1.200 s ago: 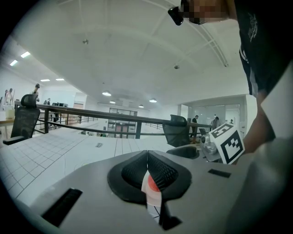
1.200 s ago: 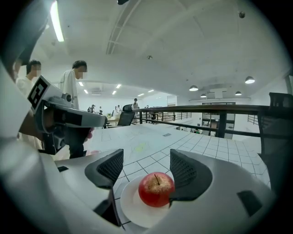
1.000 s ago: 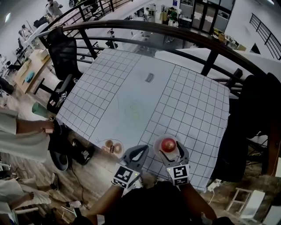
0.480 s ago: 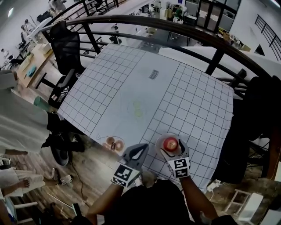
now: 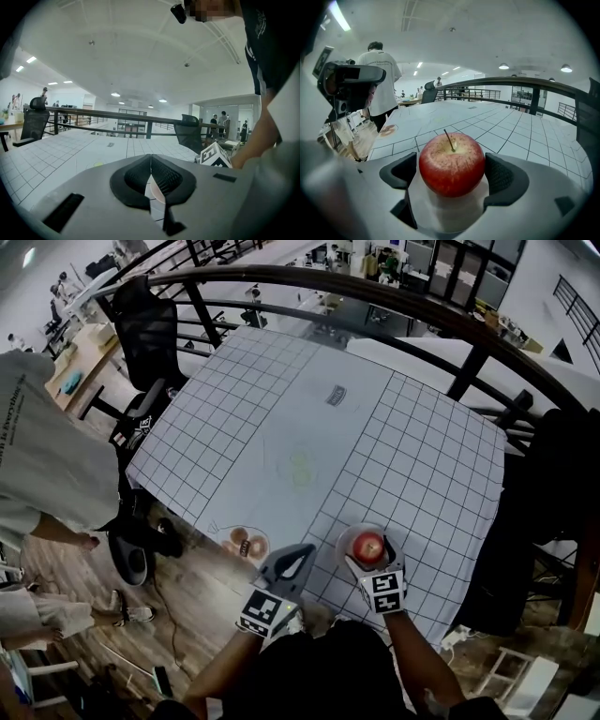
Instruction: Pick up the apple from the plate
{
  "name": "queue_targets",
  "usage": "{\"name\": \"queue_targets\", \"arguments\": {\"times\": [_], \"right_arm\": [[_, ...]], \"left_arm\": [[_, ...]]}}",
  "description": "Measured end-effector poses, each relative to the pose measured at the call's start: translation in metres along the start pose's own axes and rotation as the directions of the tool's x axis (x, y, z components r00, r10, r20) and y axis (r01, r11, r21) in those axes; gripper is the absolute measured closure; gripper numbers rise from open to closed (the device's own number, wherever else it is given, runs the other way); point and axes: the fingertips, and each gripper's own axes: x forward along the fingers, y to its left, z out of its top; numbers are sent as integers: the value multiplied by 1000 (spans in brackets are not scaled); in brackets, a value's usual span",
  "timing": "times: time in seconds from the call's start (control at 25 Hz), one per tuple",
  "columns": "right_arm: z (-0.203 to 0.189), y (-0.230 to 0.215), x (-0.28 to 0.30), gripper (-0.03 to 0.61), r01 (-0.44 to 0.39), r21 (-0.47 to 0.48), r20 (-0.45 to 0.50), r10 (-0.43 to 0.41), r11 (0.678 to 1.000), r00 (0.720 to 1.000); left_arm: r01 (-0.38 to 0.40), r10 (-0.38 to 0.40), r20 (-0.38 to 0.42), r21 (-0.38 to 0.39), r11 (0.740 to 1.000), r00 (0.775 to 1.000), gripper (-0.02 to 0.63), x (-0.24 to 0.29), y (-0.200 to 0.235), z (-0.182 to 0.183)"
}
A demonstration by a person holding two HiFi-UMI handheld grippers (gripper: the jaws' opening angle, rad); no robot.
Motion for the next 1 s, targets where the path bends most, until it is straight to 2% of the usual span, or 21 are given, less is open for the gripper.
{"name": "queue_targets", "arguments": {"times": [0.64,1.0], "right_arm": [[1,-3,3,150,19,1,-8,-19,1000,1000],[23,0,-13,150,19,-28,53,-17,999,998]], "left_arm": [[-43,43,5,3,999,999,592,-13,6,1],[-52,51,18,16,999,999,592,-19,3,8]]}}
